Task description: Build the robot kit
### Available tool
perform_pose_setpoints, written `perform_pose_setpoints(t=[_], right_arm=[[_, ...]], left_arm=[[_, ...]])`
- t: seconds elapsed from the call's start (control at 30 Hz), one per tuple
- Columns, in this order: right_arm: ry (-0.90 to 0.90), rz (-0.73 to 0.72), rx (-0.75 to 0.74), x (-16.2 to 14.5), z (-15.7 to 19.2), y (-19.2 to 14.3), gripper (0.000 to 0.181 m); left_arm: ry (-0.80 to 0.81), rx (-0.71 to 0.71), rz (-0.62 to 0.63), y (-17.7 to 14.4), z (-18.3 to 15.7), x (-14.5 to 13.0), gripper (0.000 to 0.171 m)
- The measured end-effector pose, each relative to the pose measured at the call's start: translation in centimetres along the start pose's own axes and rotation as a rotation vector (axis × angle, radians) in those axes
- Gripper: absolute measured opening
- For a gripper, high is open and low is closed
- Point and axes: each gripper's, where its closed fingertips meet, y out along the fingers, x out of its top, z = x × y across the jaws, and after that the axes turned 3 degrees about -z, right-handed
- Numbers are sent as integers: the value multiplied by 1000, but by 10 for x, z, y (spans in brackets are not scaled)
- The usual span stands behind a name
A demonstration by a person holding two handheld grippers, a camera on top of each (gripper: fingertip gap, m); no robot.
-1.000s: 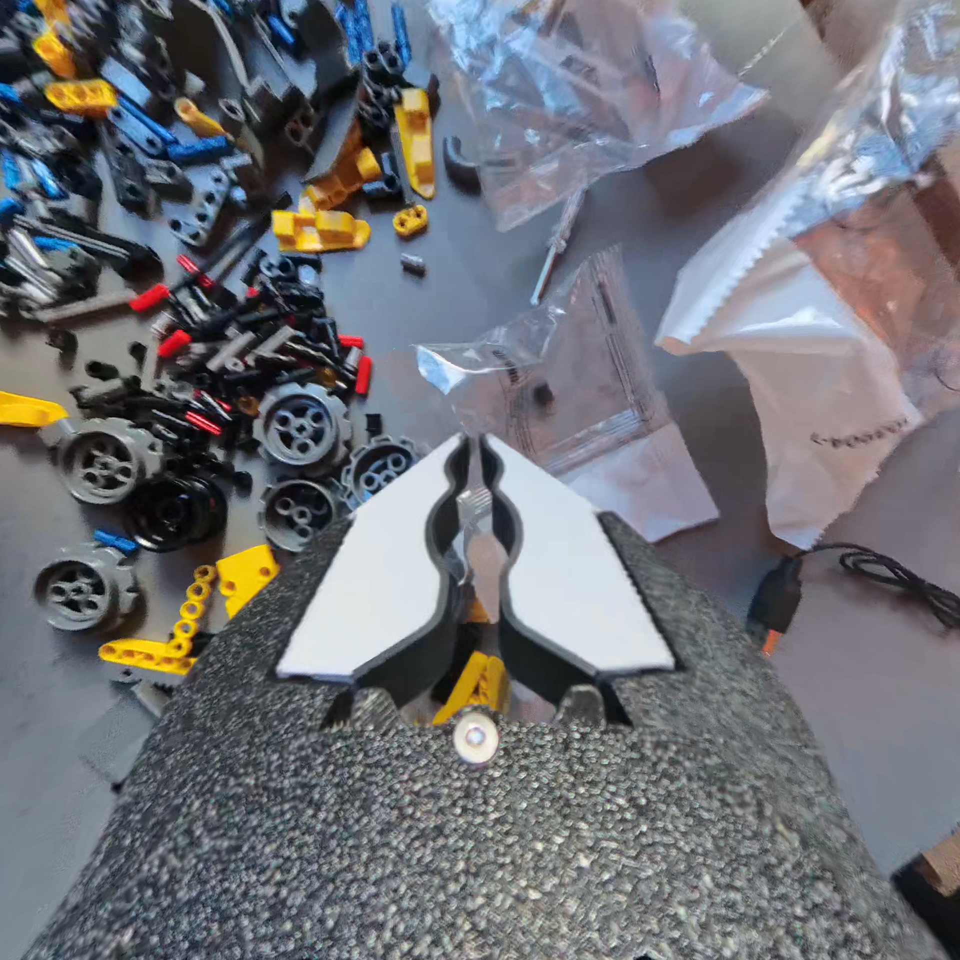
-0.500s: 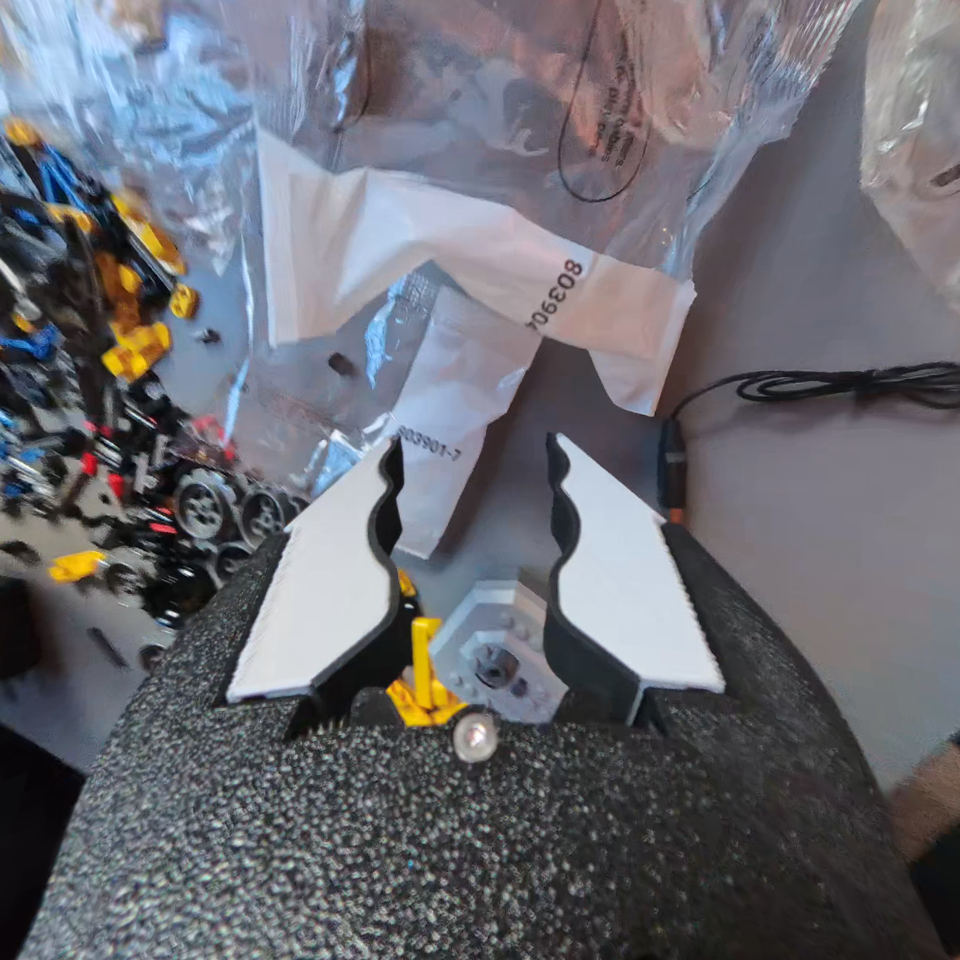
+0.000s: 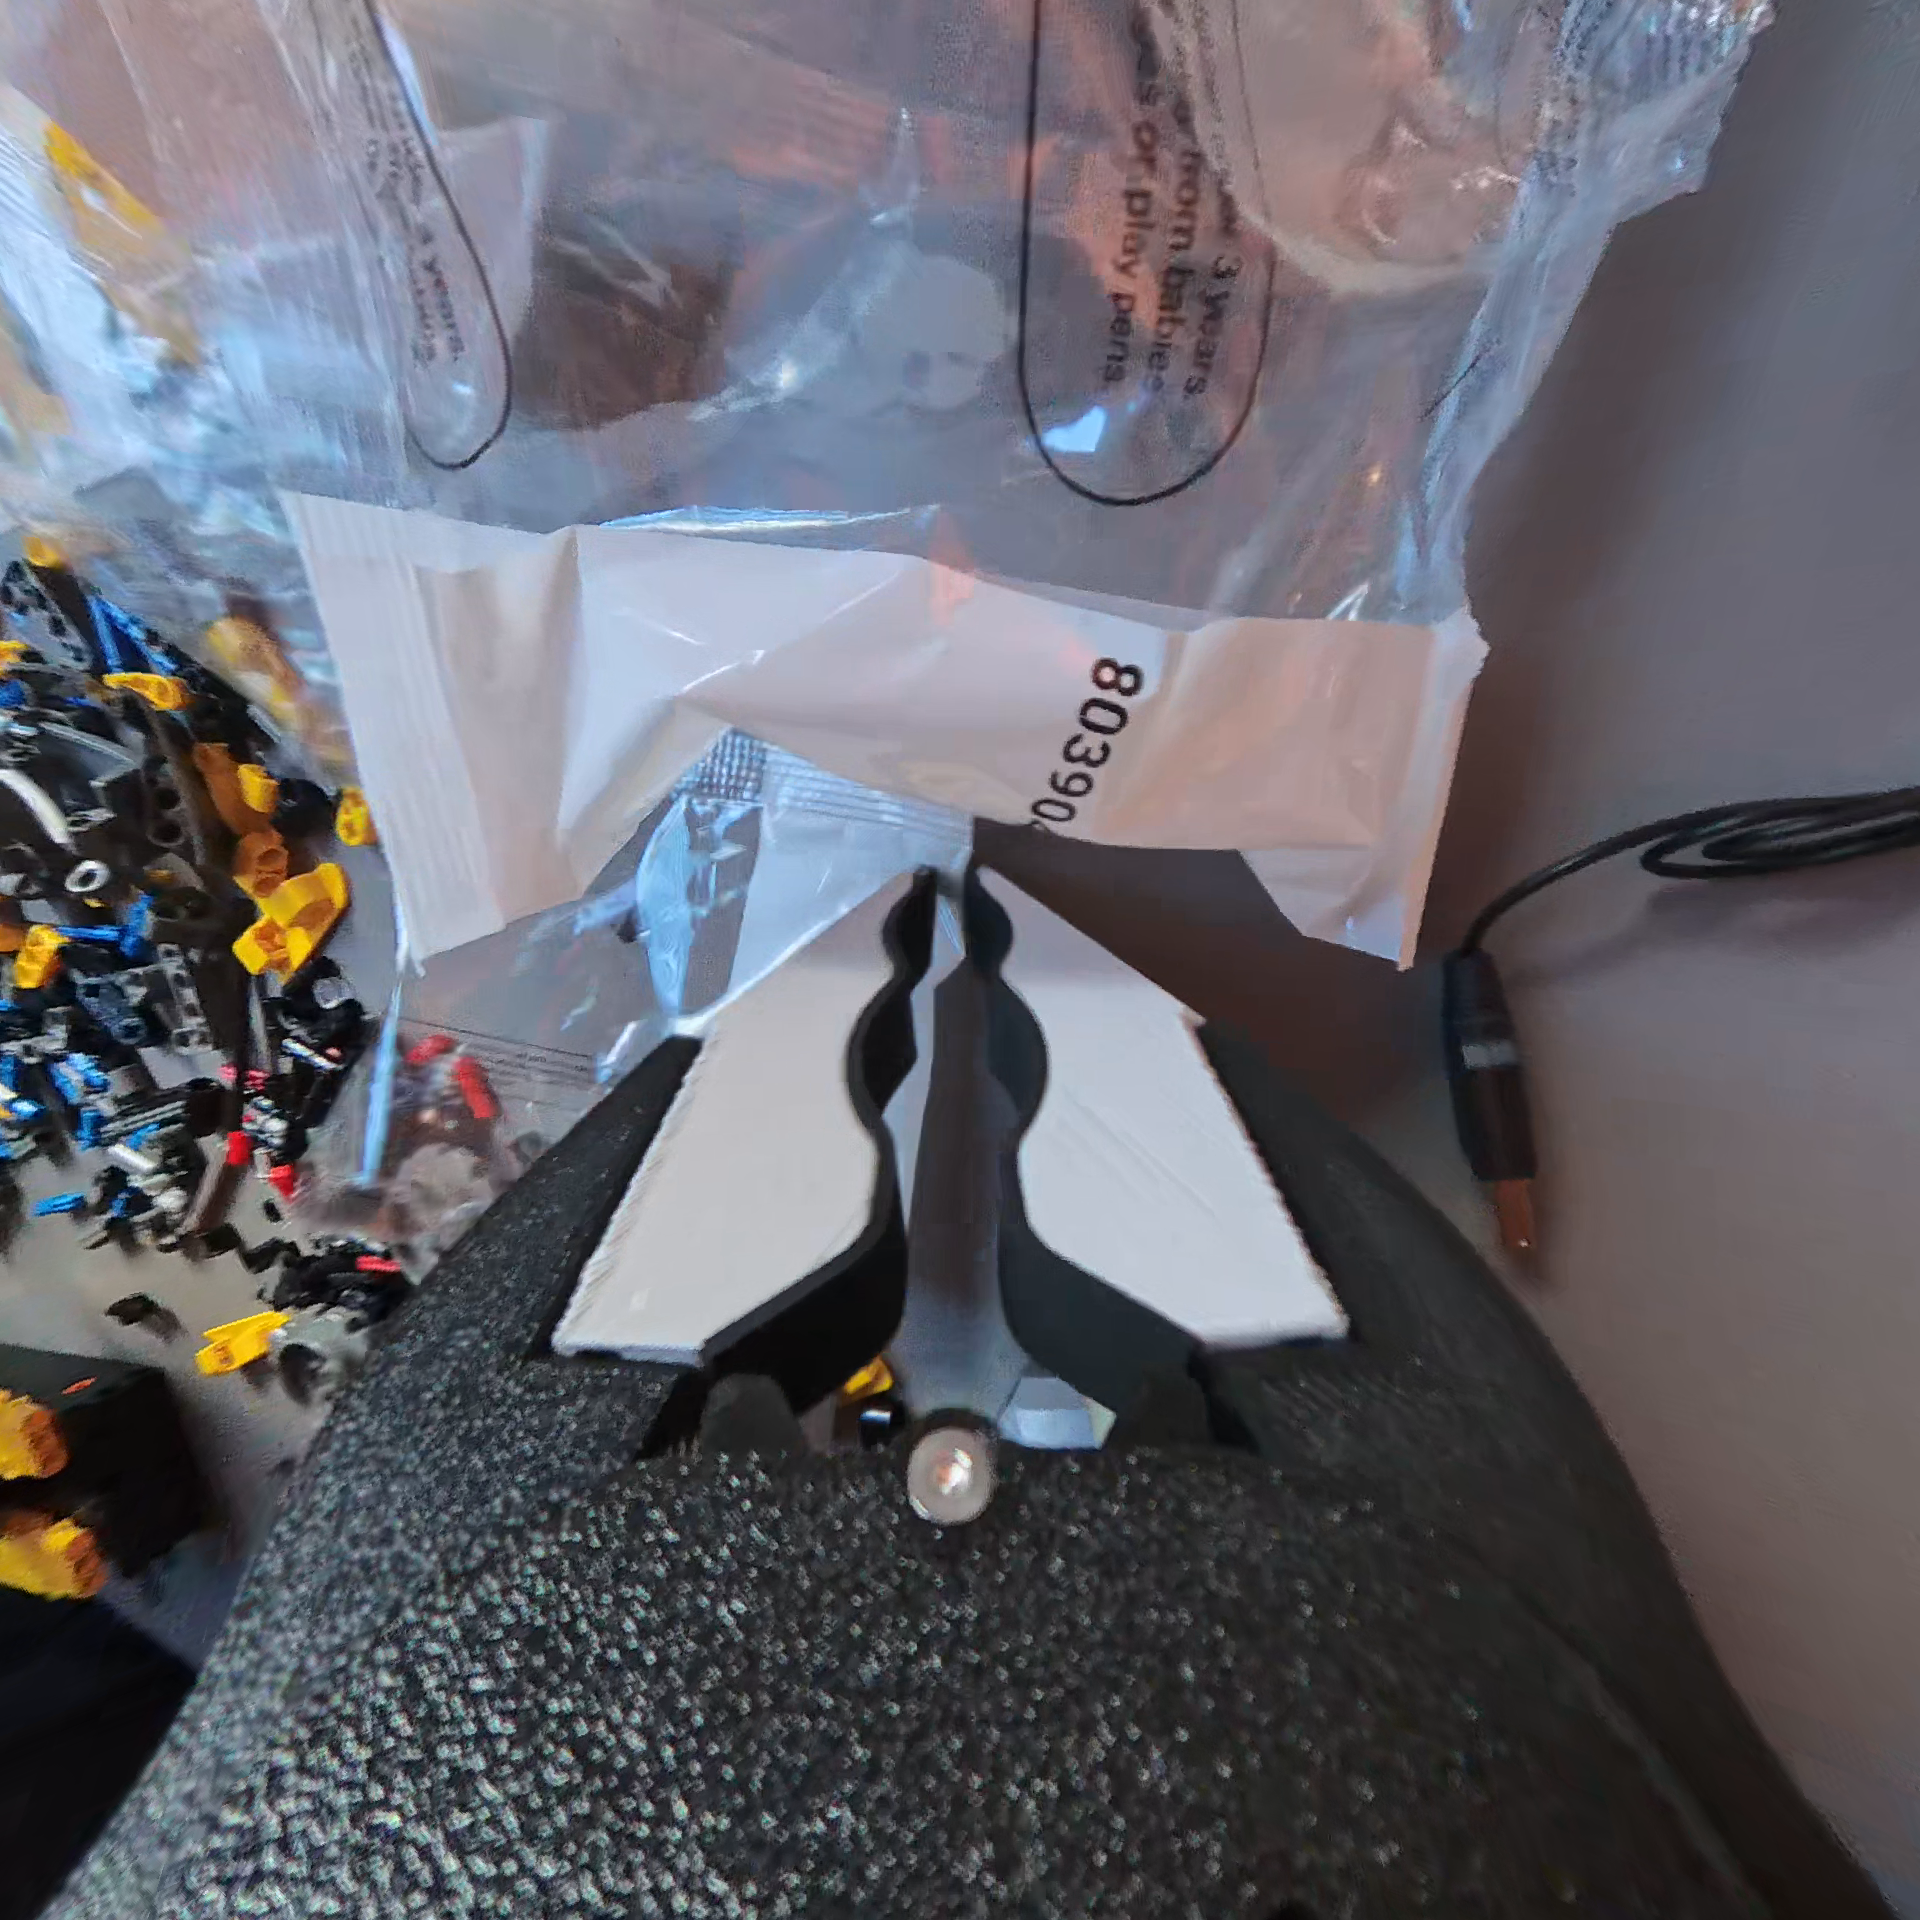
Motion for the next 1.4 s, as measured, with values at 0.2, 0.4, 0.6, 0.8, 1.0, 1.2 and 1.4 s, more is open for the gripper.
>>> perform_pose_setpoints(t=[0.2, 0.4, 0.6, 0.8, 1.0, 1.2, 1.4], right_arm=[[-22, -42, 31, -1, 7, -3, 0], [-32, -274, 56, 10, 25, -52, 0], [-116, -483, 10, 10, 43, -91, 0], [-243, -689, 27, 14, 76, -126, 0], [-309, -828, 3, 22, 86, -155, 0], [-195, -969, -180, 33, 34, -196, 0], [-127, -1020, -345, 47, -11, -220, 0]], left_arm=[[3, 5, -3, -5, -1, 1, 0], [9, 14, -16, -11, -2, 4, 0], [7, 11, -21, -10, -6, 4, 0], [11, 12, -22, -10, -9, 5, 0], [14, 16, -22, -12, -12, 6, 0], [11, 21, -22, -14, -12, 5, 0], [5, 18, -18, -13, -13, 3, 0]])
